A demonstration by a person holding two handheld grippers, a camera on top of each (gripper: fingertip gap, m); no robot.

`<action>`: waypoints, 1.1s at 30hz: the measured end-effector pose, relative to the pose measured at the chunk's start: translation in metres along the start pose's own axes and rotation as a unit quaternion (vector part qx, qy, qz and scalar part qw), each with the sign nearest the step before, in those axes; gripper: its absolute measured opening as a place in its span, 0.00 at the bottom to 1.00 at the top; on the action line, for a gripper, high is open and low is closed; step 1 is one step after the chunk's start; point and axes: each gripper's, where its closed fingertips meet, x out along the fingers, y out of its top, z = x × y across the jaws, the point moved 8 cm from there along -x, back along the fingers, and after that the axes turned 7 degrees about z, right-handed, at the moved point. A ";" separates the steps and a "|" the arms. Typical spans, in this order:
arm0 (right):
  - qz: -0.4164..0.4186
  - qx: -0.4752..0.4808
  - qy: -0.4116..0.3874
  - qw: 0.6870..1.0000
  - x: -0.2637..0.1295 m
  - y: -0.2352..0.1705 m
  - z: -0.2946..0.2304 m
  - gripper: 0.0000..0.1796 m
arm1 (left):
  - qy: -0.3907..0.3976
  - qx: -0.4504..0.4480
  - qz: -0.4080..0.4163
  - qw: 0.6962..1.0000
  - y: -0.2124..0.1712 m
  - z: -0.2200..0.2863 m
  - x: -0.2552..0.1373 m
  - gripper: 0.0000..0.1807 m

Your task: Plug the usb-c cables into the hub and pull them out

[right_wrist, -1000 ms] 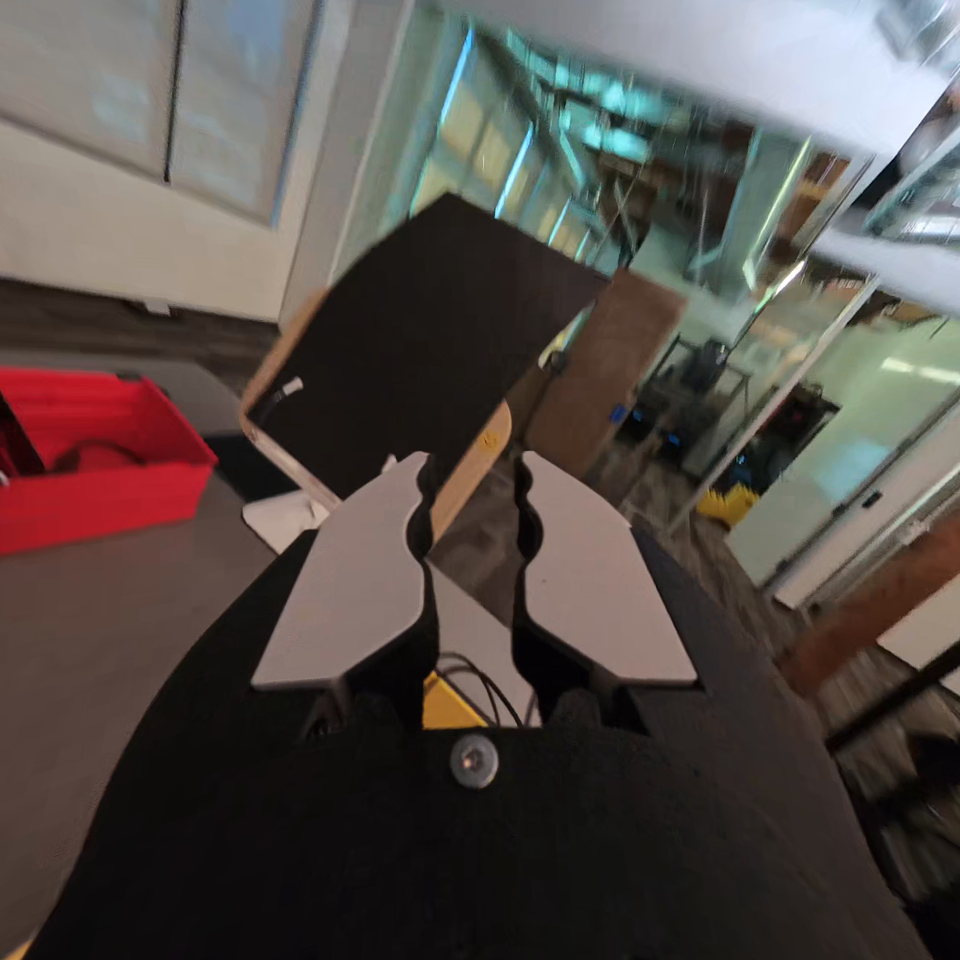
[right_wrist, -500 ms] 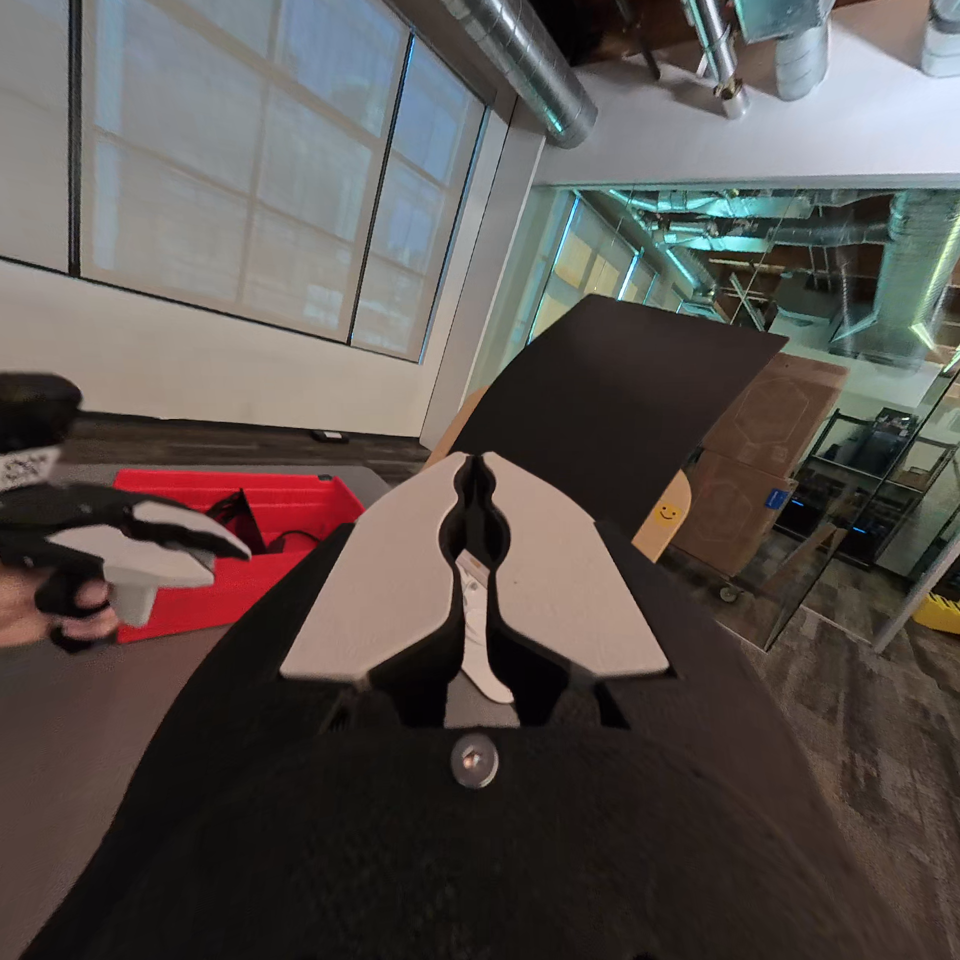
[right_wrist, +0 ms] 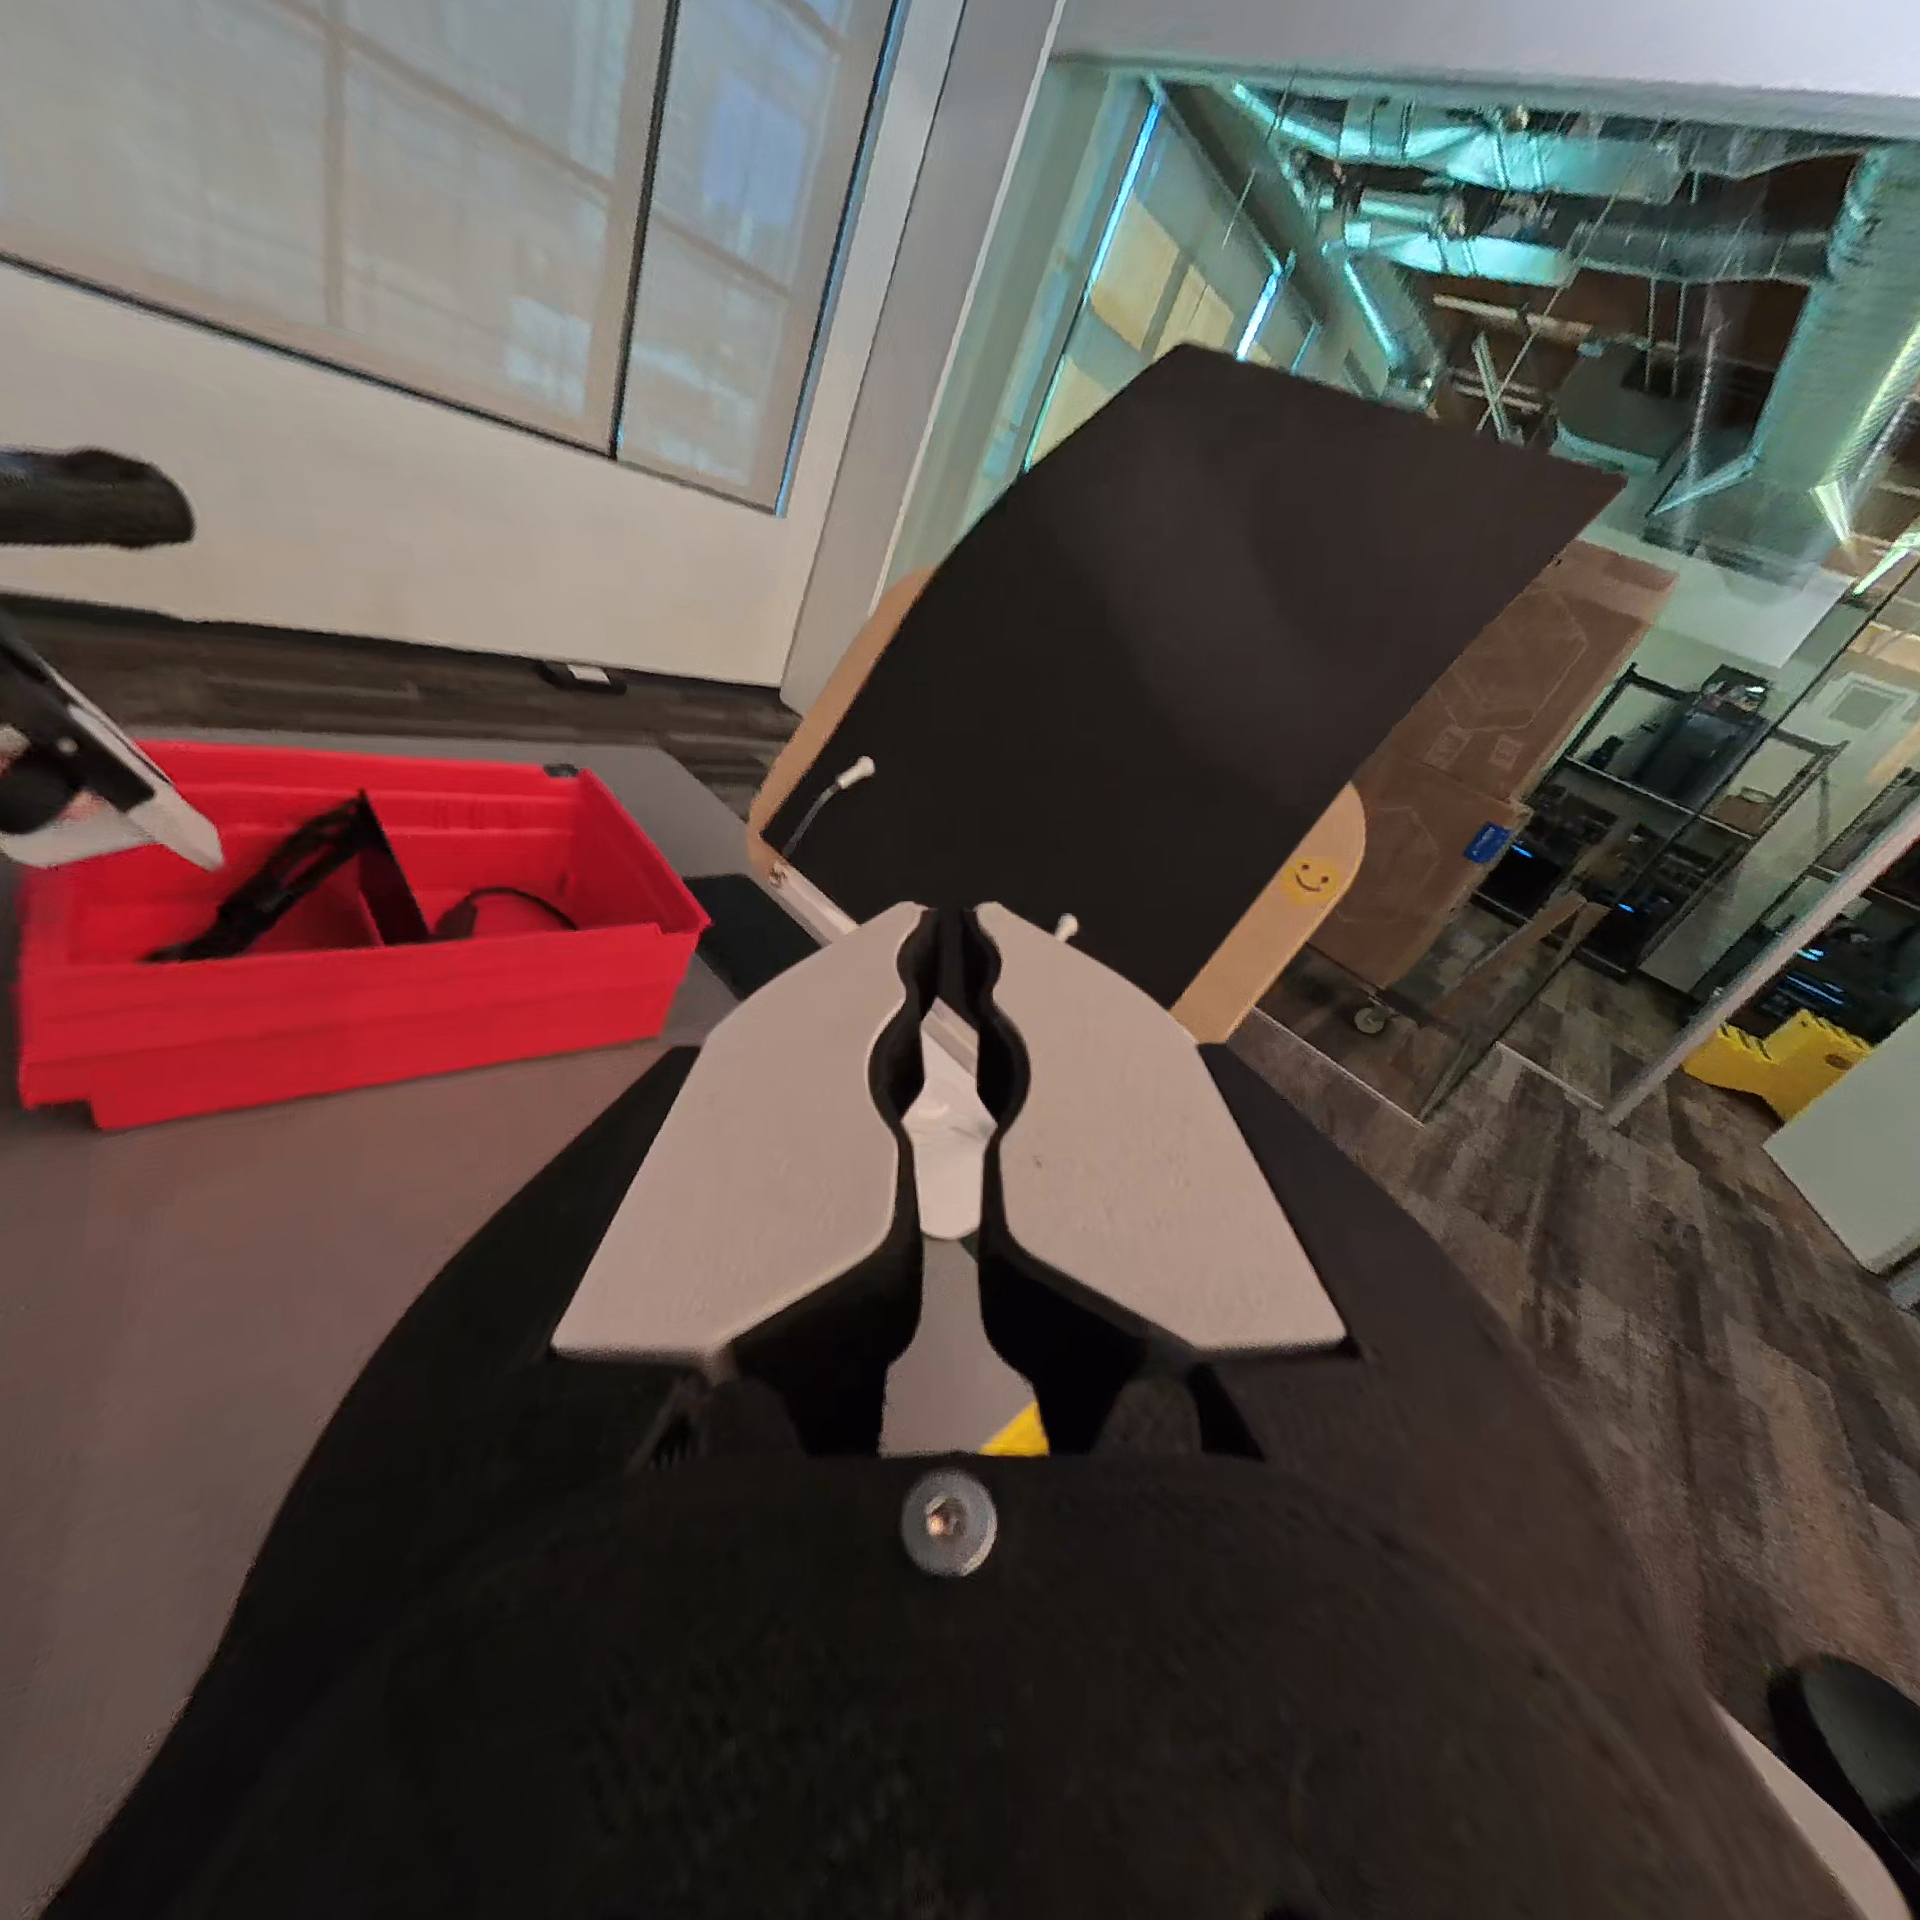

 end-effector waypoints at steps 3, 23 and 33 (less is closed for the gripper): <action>-0.049 -0.044 0.000 0.998 0.003 -0.008 -0.002 0.03 | 0.061 0.001 -0.055 0.997 0.005 -0.004 0.025 0.35; 0.002 -0.037 0.001 0.999 -0.019 0.008 0.007 0.02 | 0.144 0.084 -0.017 0.986 0.037 -0.012 0.009 0.16; -0.003 -0.081 -0.002 0.997 -0.020 0.011 0.004 0.02 | -0.020 0.312 0.103 0.944 0.070 0.112 -0.107 0.17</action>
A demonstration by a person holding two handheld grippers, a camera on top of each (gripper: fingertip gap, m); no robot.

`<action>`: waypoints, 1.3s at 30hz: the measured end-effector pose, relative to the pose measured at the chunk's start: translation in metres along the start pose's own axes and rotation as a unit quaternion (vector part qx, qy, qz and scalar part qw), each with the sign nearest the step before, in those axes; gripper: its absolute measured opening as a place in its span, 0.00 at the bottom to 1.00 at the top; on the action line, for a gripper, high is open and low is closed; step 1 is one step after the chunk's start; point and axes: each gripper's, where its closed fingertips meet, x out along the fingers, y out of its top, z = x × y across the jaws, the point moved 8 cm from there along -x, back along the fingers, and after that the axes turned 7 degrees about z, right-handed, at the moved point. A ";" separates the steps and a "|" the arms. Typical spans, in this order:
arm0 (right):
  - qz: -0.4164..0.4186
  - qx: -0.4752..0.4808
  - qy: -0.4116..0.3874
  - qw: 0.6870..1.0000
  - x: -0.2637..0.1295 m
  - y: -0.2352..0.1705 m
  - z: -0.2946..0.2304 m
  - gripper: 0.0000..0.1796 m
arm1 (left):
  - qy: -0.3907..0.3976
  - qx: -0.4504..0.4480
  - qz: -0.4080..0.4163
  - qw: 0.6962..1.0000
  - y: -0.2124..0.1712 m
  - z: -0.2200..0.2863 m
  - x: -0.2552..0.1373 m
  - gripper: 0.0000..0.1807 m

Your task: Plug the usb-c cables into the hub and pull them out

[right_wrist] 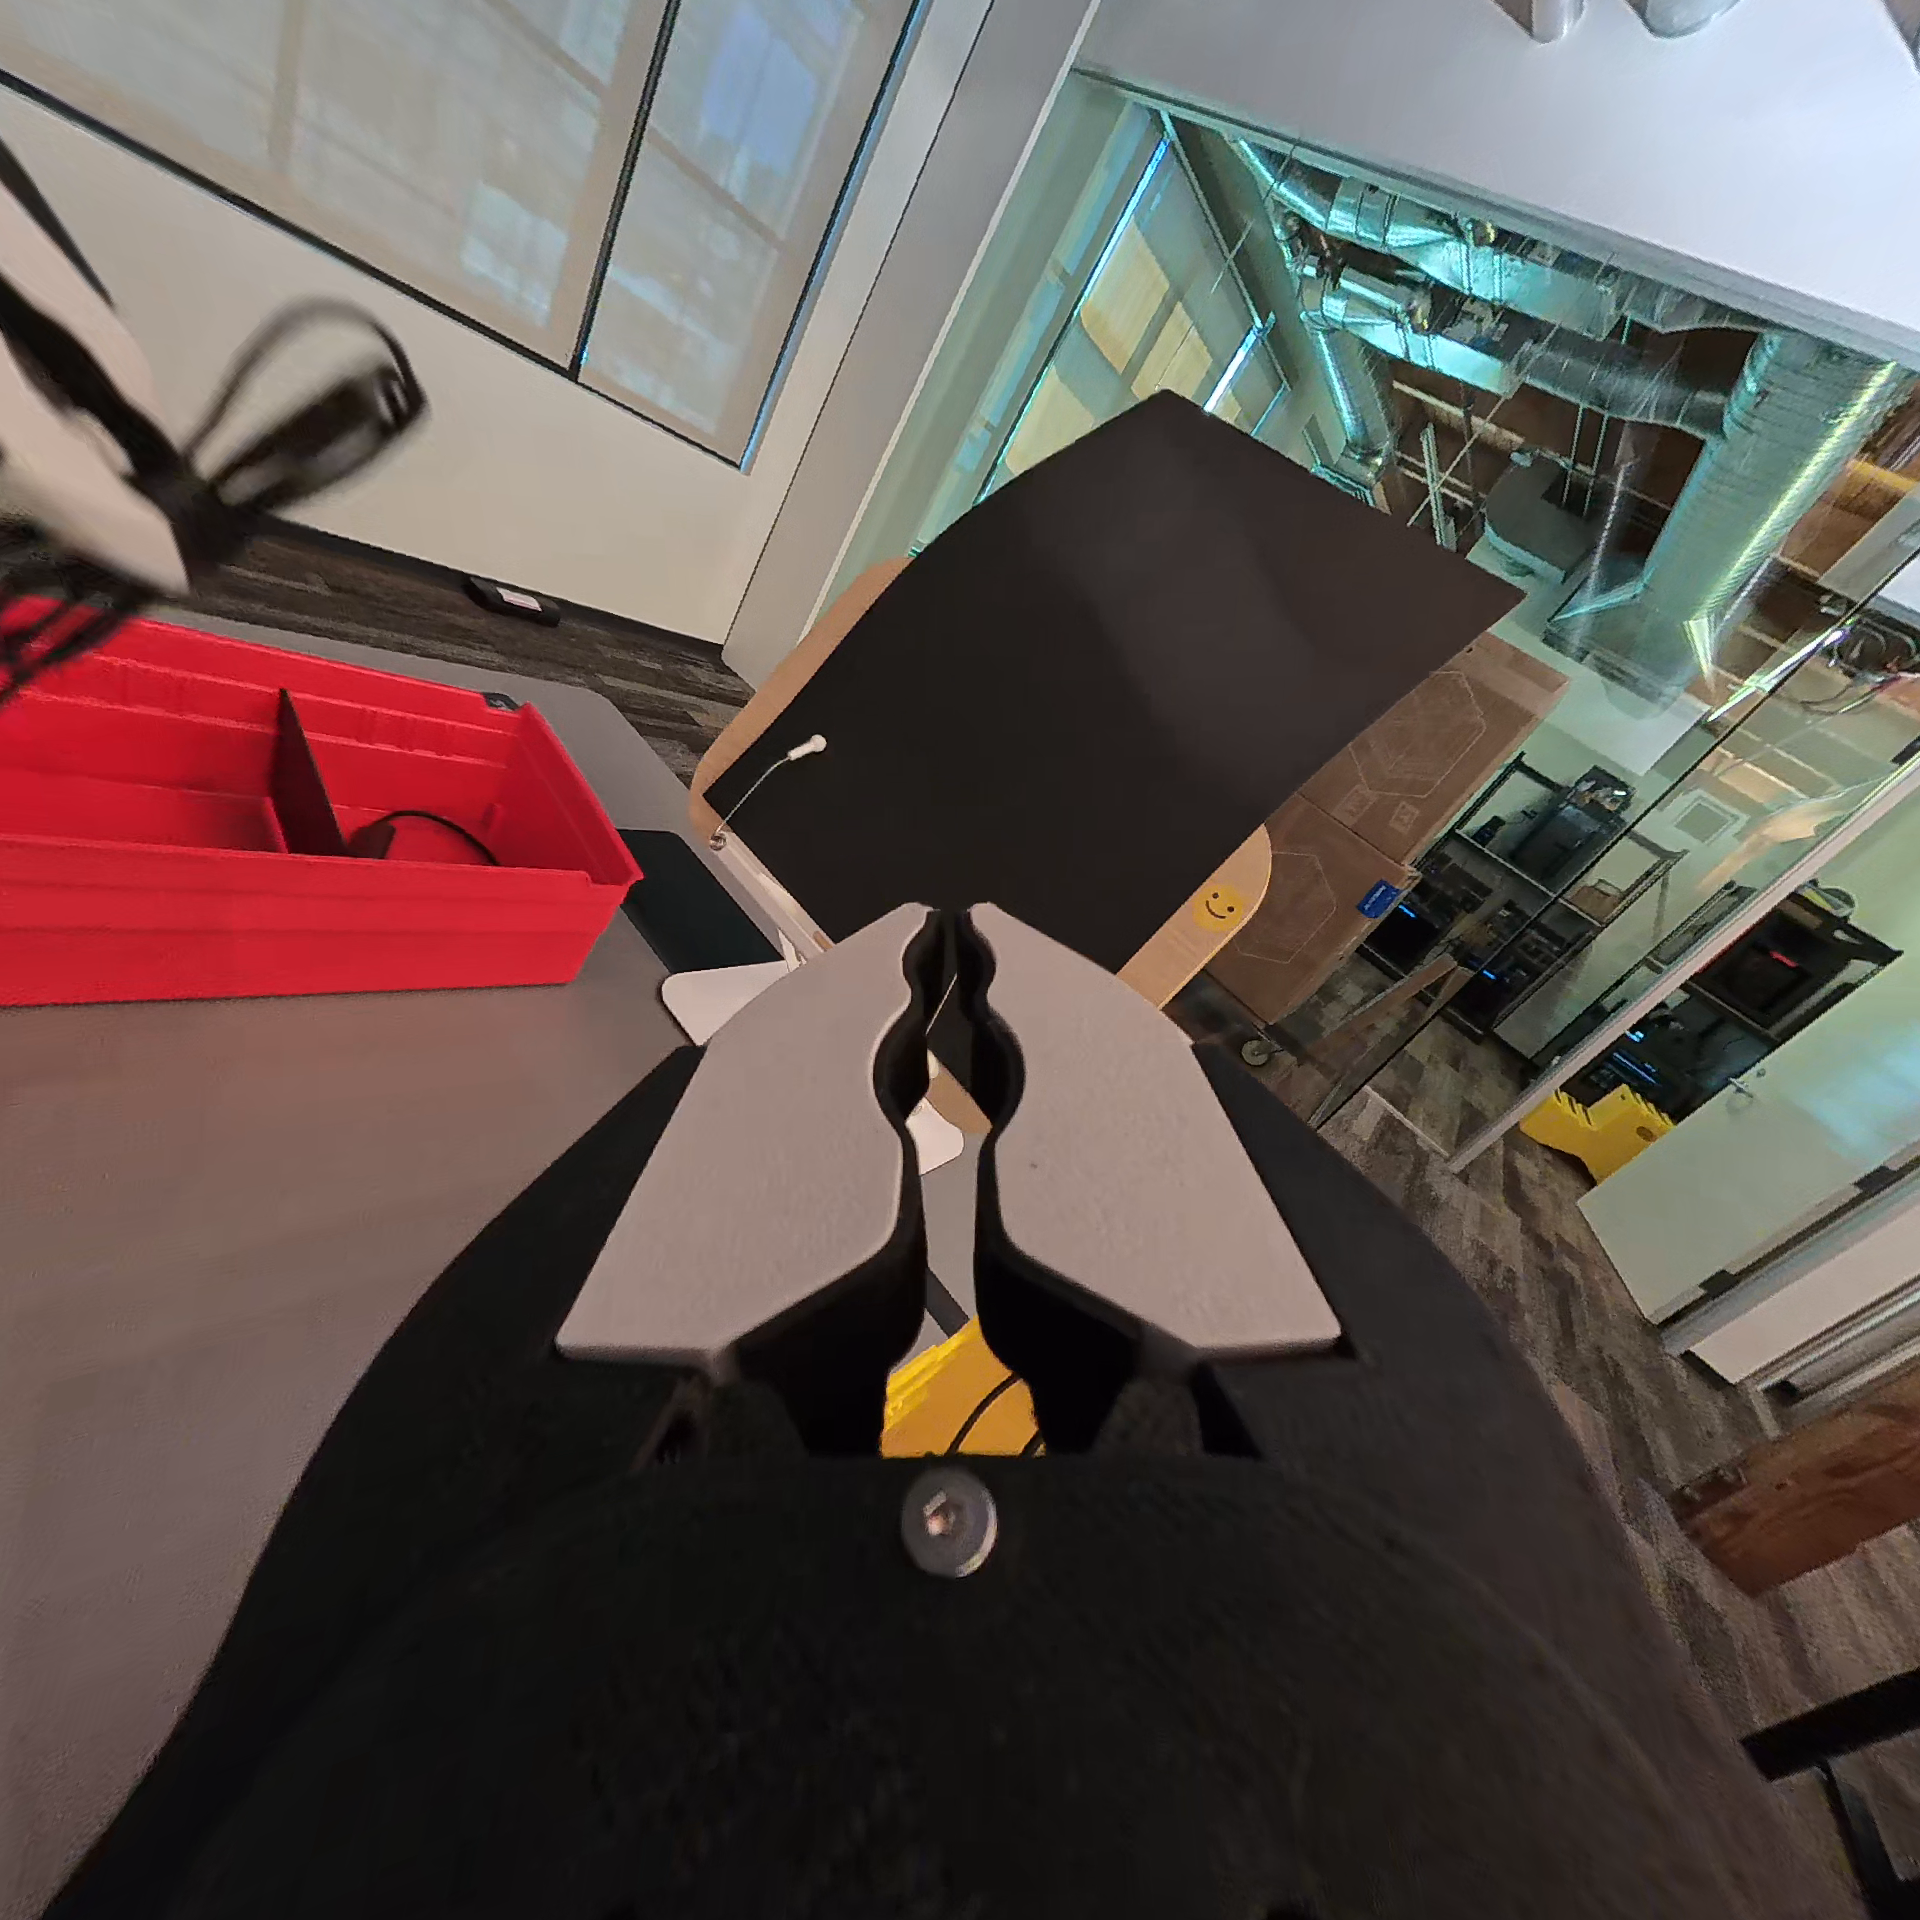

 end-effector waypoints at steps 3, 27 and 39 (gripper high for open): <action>0.003 0.000 0.003 1.000 -0.002 0.002 -0.001 0.02 | -0.124 0.075 -0.031 0.989 0.012 0.076 0.032 0.17; -0.002 0.001 -0.015 1.000 0.012 -0.004 -0.004 0.02 | -0.085 0.161 -0.012 0.983 -0.022 0.158 0.146 0.27; -0.070 -0.147 -0.179 0.970 0.032 -0.010 -0.010 0.09 | 0.084 0.111 0.120 0.983 0.000 0.107 0.093 0.32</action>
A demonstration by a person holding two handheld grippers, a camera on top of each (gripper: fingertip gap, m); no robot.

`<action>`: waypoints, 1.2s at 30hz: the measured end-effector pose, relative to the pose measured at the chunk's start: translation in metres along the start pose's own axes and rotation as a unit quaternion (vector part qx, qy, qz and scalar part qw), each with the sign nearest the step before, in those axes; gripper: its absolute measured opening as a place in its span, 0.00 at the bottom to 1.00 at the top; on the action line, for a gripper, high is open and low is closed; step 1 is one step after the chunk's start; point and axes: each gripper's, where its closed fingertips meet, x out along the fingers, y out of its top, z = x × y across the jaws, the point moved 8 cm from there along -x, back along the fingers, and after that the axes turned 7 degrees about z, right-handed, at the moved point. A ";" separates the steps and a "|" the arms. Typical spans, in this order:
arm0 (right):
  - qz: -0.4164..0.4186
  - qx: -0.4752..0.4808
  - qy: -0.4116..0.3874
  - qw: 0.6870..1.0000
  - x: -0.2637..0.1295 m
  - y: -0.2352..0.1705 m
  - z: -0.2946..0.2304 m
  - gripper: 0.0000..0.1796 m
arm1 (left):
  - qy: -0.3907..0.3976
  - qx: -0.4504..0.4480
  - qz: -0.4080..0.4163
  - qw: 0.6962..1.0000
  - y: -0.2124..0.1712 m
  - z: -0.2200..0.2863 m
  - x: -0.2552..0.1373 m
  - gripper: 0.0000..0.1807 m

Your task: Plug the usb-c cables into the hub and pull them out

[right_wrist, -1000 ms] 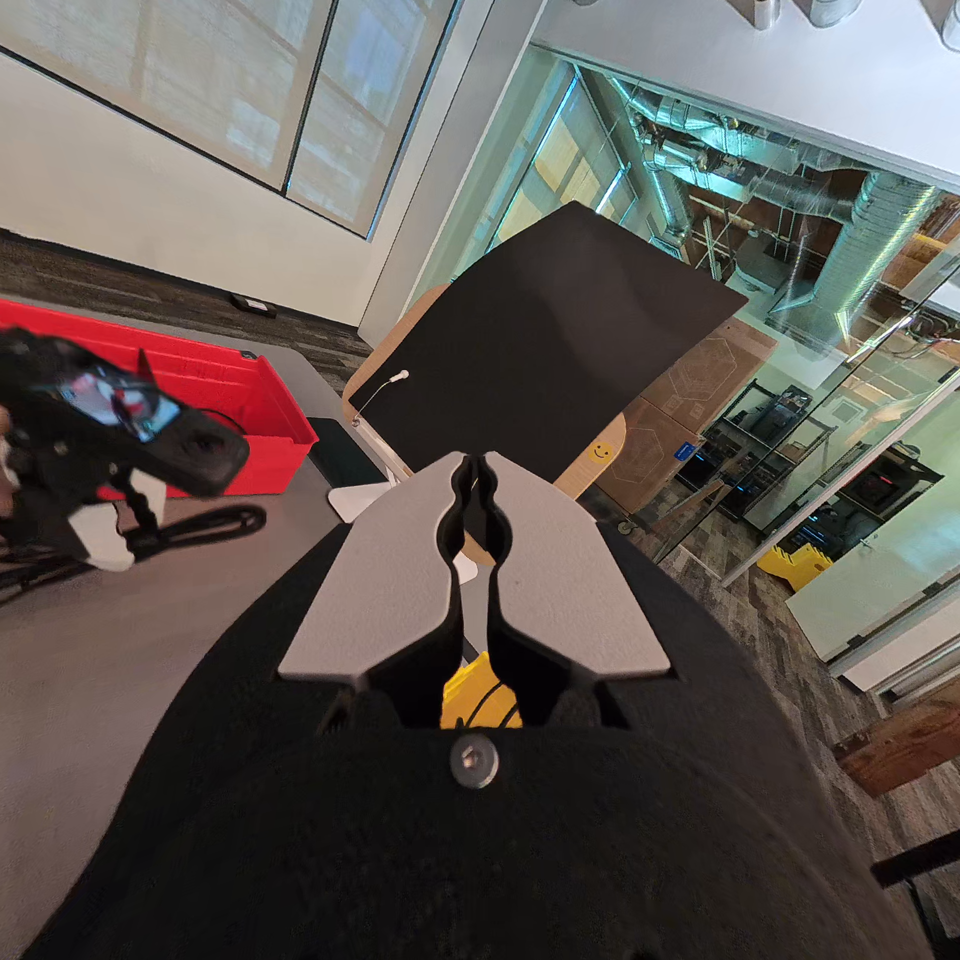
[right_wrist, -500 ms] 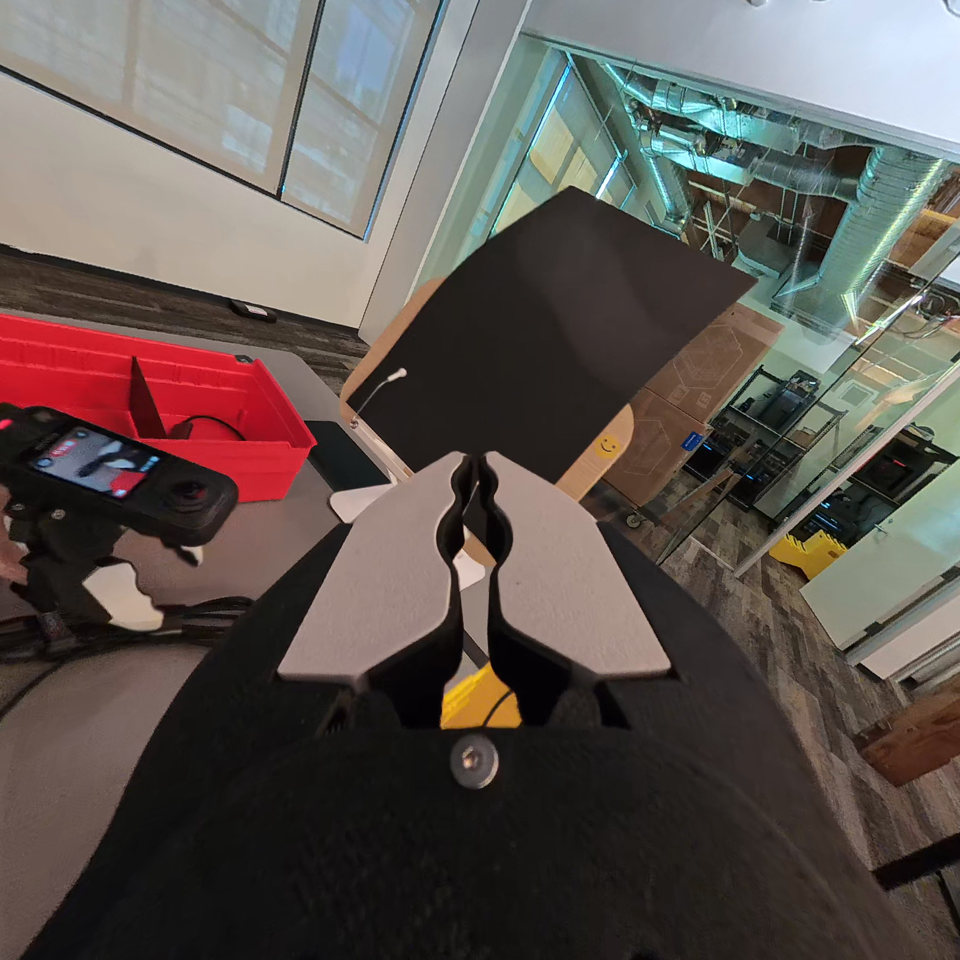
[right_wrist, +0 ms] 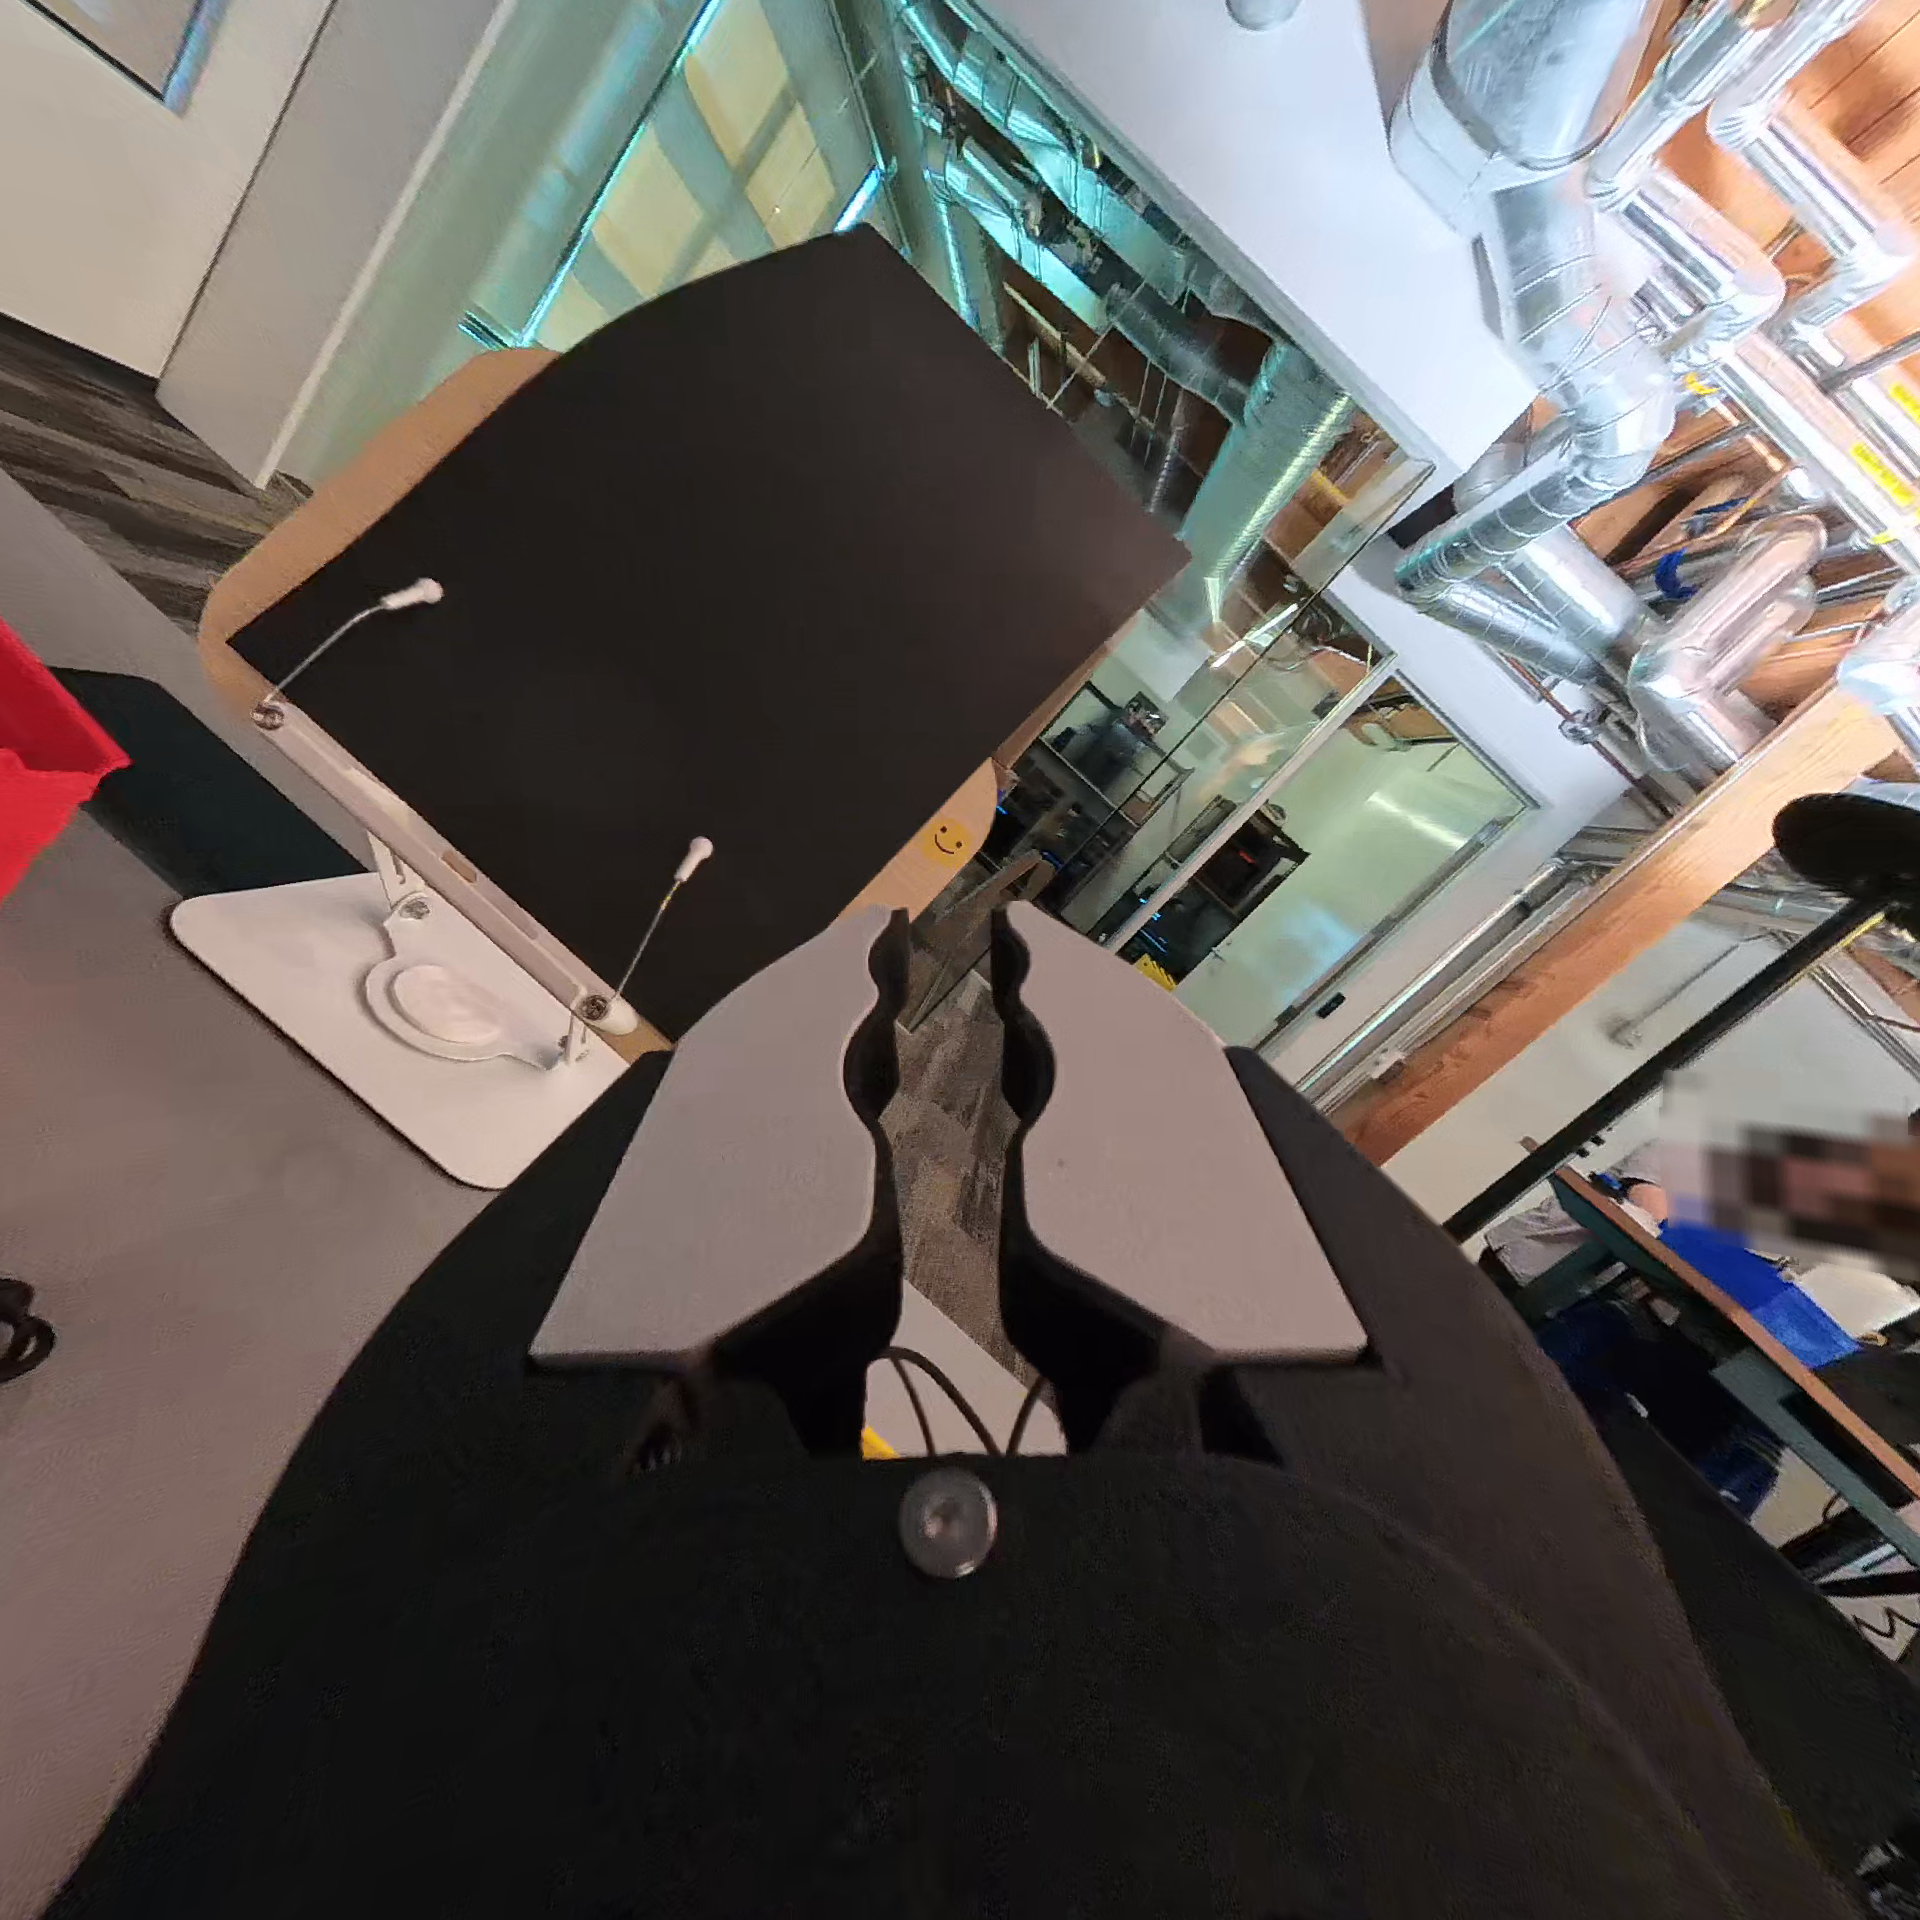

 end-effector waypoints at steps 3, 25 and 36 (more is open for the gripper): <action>-0.003 0.005 0.010 1.000 0.001 -0.001 -0.002 0.09 | -0.009 -0.010 -0.003 1.000 -0.005 -0.005 0.001 0.33; -0.062 -0.013 0.089 0.994 0.024 -0.031 -0.025 0.09 | -0.369 0.271 -0.216 0.863 -0.138 -0.134 0.156 0.18; -0.128 -0.090 0.110 0.982 0.040 -0.052 -0.047 0.09 | -0.376 0.389 -0.132 0.831 -0.157 -0.120 0.192 0.15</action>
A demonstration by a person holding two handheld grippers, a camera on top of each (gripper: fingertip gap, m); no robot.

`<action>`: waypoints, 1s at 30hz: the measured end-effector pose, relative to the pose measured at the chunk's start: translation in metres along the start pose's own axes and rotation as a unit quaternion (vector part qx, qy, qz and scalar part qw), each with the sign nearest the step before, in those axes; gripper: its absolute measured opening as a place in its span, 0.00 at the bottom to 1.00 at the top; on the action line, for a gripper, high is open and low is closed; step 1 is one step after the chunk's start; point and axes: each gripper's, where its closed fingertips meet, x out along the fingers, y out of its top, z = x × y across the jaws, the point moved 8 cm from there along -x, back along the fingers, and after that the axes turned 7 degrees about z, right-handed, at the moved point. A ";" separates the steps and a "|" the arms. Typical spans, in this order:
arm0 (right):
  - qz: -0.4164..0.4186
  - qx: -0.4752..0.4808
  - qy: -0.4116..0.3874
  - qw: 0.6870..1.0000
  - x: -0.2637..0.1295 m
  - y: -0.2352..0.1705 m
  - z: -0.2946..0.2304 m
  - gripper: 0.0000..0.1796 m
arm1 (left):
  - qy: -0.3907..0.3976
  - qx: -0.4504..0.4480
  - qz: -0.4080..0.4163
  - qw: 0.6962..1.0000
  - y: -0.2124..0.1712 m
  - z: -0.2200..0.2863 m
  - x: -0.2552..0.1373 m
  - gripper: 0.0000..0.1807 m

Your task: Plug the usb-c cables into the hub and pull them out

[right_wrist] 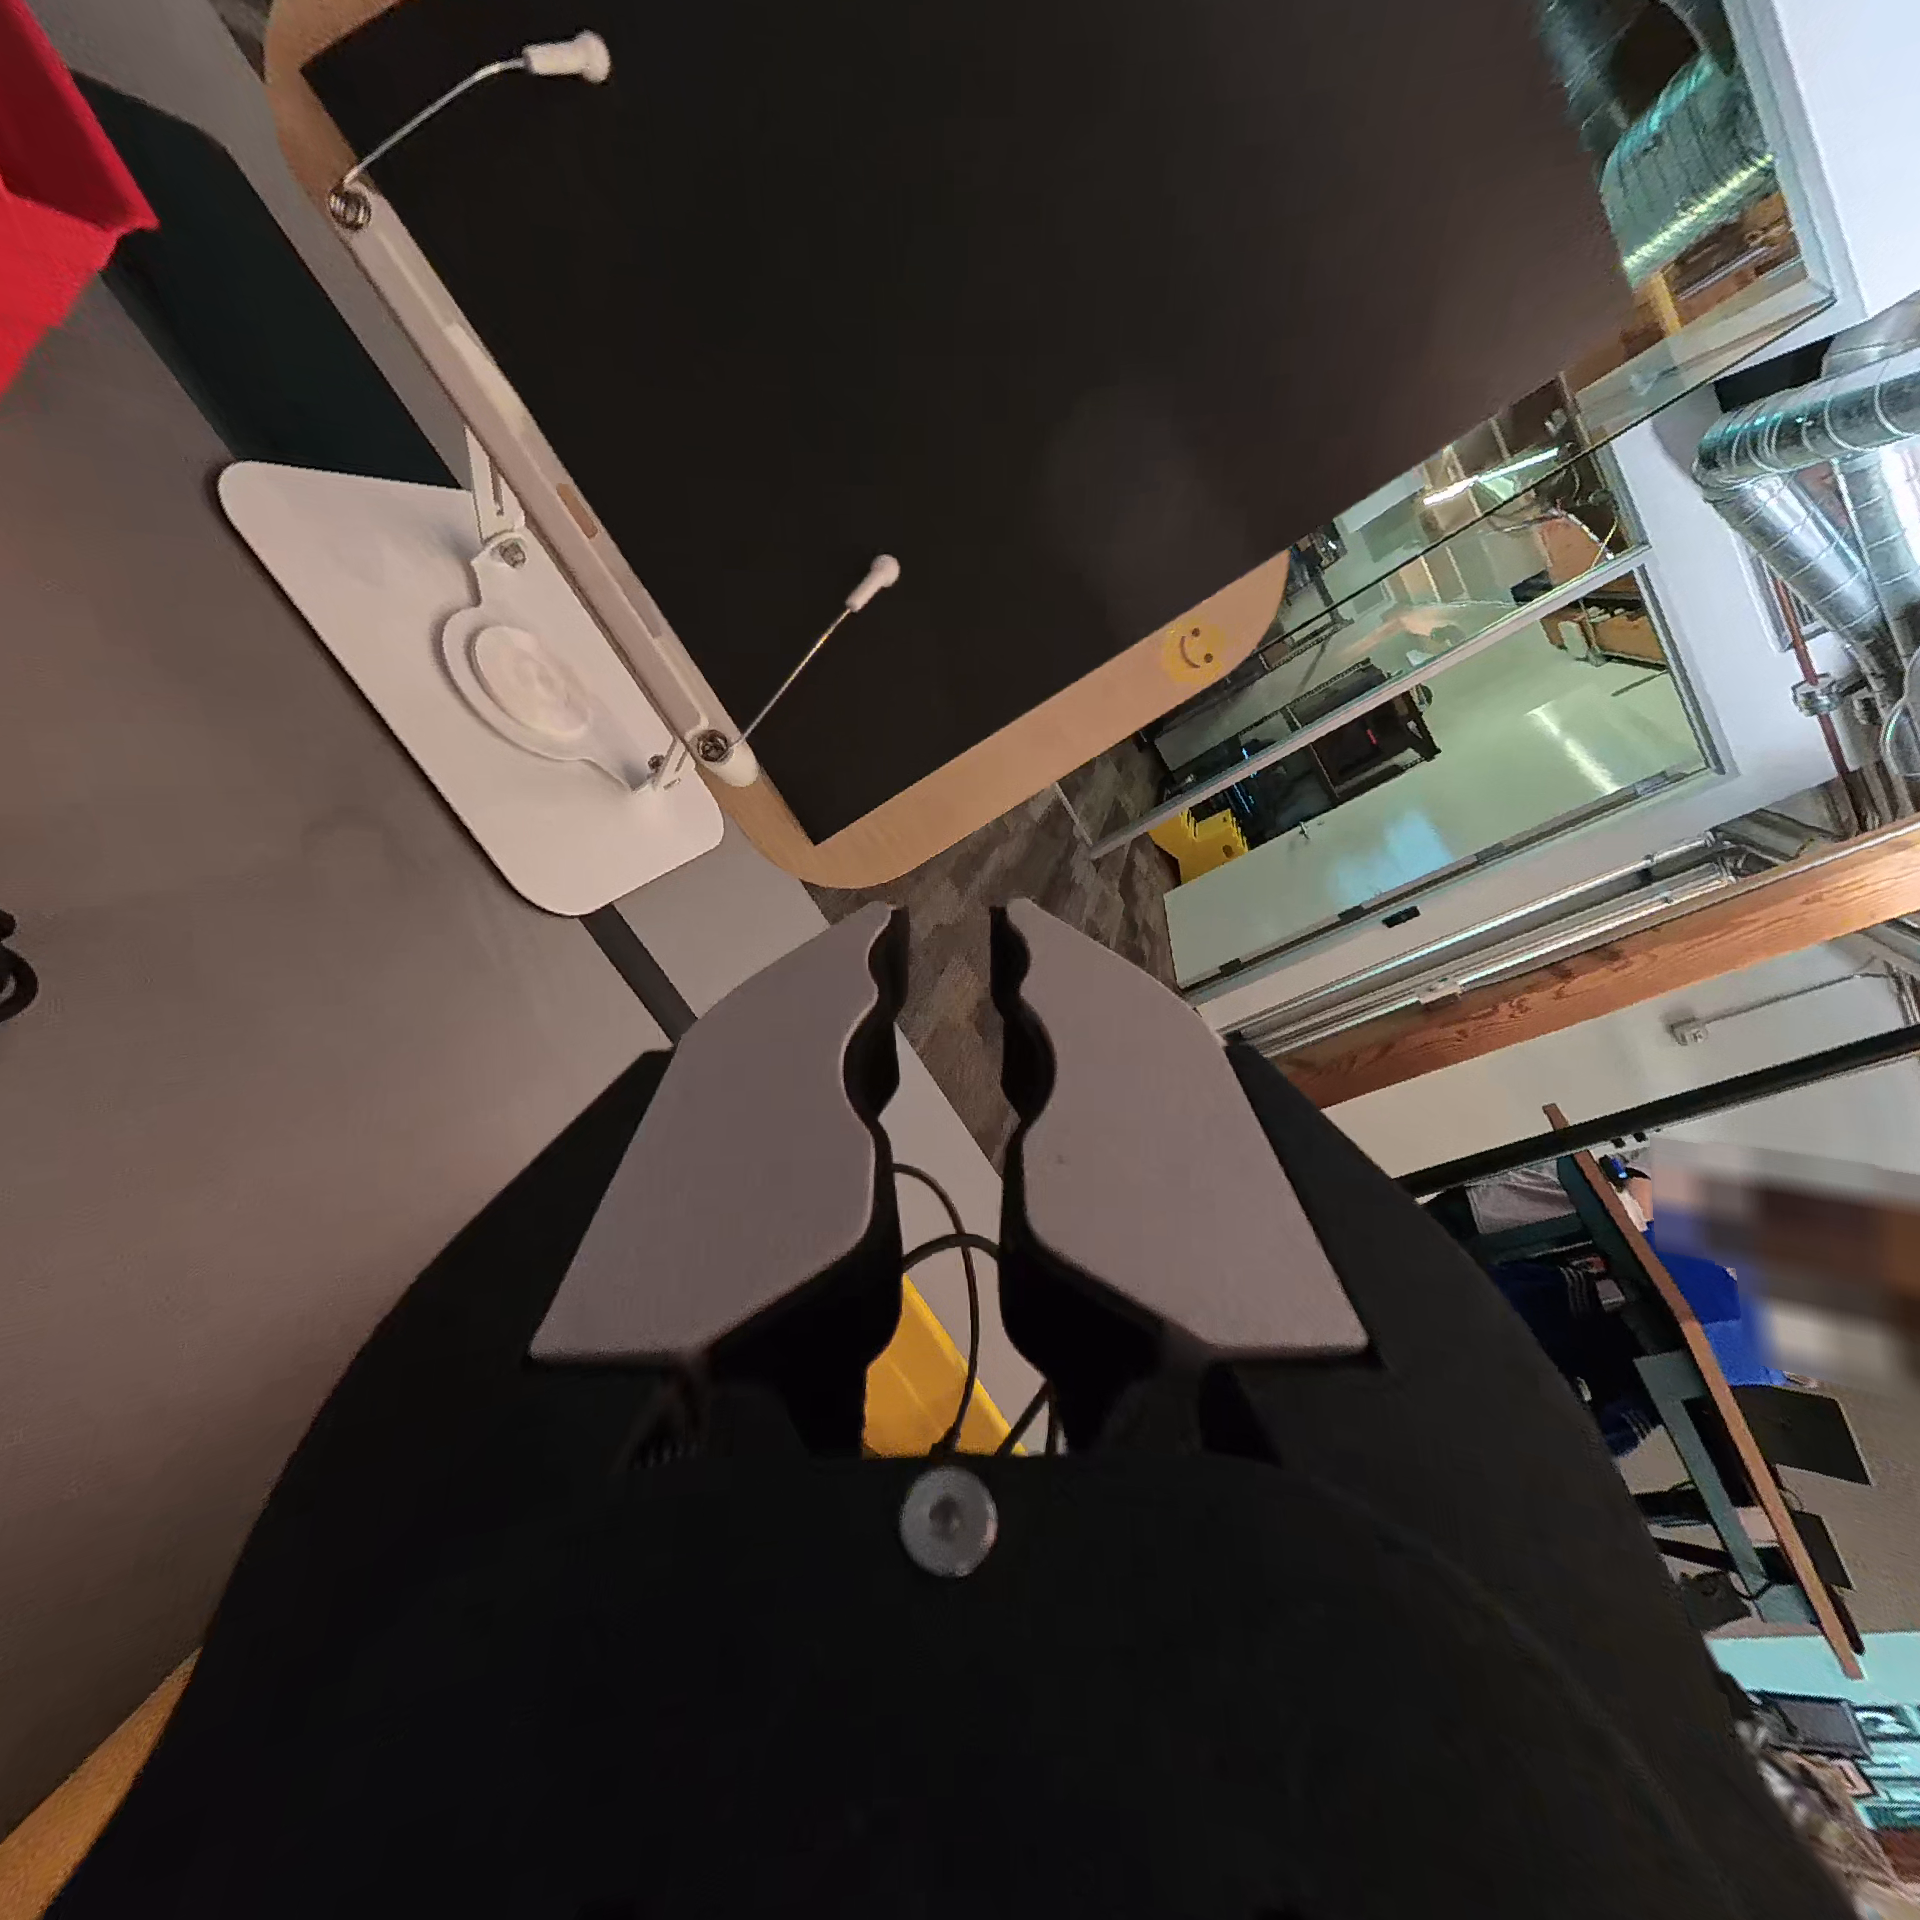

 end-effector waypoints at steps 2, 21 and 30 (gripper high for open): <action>-0.009 -0.013 0.001 1.000 0.001 0.000 -0.002 0.09 | -0.020 -0.002 -0.005 1.000 0.000 0.001 0.006 0.15; -0.017 -0.040 0.032 0.999 -0.001 0.004 -0.007 0.08 | -0.080 -0.050 -0.046 0.994 -0.009 -0.001 0.002 0.00; -0.023 -0.036 0.040 0.998 0.000 -0.002 -0.005 0.08 | -0.121 -0.069 -0.014 0.990 -0.001 -0.004 0.014 0.13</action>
